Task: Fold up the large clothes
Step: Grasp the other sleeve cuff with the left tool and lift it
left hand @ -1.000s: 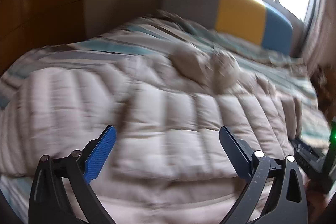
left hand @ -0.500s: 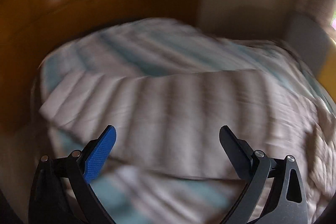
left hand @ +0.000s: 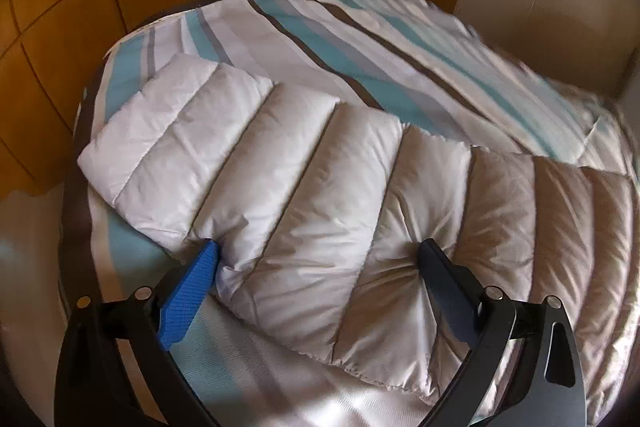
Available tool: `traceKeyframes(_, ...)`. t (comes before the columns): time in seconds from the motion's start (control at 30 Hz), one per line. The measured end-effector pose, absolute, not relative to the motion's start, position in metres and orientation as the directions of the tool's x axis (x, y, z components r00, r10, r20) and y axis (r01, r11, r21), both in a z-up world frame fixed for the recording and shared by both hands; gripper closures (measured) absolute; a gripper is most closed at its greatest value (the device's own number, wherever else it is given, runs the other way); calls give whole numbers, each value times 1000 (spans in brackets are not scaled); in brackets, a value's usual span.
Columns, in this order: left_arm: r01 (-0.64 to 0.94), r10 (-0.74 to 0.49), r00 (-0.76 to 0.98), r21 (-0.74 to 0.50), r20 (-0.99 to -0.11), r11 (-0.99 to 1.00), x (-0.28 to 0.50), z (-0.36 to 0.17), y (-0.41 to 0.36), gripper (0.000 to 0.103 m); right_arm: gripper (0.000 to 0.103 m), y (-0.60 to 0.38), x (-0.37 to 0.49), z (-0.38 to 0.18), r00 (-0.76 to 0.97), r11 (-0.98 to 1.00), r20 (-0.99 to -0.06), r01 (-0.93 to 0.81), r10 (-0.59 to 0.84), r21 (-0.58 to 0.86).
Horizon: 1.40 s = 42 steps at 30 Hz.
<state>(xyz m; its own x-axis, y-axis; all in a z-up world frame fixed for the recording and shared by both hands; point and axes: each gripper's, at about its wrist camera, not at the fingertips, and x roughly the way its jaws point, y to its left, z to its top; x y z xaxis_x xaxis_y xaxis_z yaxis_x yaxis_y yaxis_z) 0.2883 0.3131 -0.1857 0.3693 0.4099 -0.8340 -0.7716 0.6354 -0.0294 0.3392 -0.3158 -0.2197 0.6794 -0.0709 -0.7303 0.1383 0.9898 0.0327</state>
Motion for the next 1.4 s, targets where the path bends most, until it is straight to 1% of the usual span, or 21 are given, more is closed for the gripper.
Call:
traceKeyframes(0.13,-777,427,369,-22,-825,629,288,-190,305,5,66,-316,339,-220,679,990,-731,138,-71,32)
traceKeyframes(0.27,-775,412,384,-47,-826,630,287,-191,310,4,66,-316,339,-220,680,990,-730,139,-71,33)
traceKeyframes(0.37,-775,417,382,-40,-825,631,288,-191,310,4,66,-316,339,-220,679,990,-730,139,-71,33)
traceKeyframes(0.43,-774,418,388,-44,-822,632,288,-190,310,7,66,-316,339,-220,679,990,-730,139,-71,32)
traceKeyframes(0.5,-767,419,404,-52,-813,640,288,-189,310,18,66,-316,339,-220,679,990,-730,139,-71,33)
traceKeyframes(0.53,-764,421,412,-55,-808,643,287,-187,309,21,66,-316,339,-220,679,990,-730,139,-71,32)
traceKeyframes(0.6,-760,424,426,-62,-799,647,286,-185,307,35,66,-316,339,-220,679,990,-730,139,-71,33)
traceKeyframes(0.63,-757,425,433,-65,-795,650,286,-184,306,40,66,-316,339,-220,679,990,-730,139,-71,33)
traceKeyframes(0.7,-745,430,451,-65,-782,664,286,-180,302,70,66,-316,339,-220,679,990,-730,139,-71,33)
traceKeyframes(0.77,-729,456,461,-32,-761,683,289,-174,292,79,66,-316,339,-220,680,990,-730,139,-71,33)
traceKeyframes(0.8,-724,475,463,-11,-748,689,289,-170,286,82,66,-316,339,-220,680,990,-730,139,-70,34)
traceKeyframes(0.93,-686,551,531,54,-644,725,289,-146,254,84,66,-316,339,-220,680,990,-730,139,-71,34)
traceKeyframes(1.0,-639,565,586,97,-580,763,290,-133,233,84,66,-316,339,-220,680,990,-730,139,-71,33)
traceKeyframes(1.07,-561,562,656,174,-503,810,292,-119,203,84,66,-316,339,-220,680,990,-730,139,-71,33)
traceKeyframes(1.13,-476,545,721,266,-428,838,294,-107,170,84,66,-316,339,-220,680,990,-730,139,-71,33)
traceKeyframes(1.23,-381,500,793,358,-346,852,294,-95,127,84,66,-316,339,-220,680,990,-730,139,-72,33)
traceKeyframes(1.4,-265,408,862,418,-302,869,295,-83,71,84,66,-316,339,-220,680,990,-730,139,-72,32)
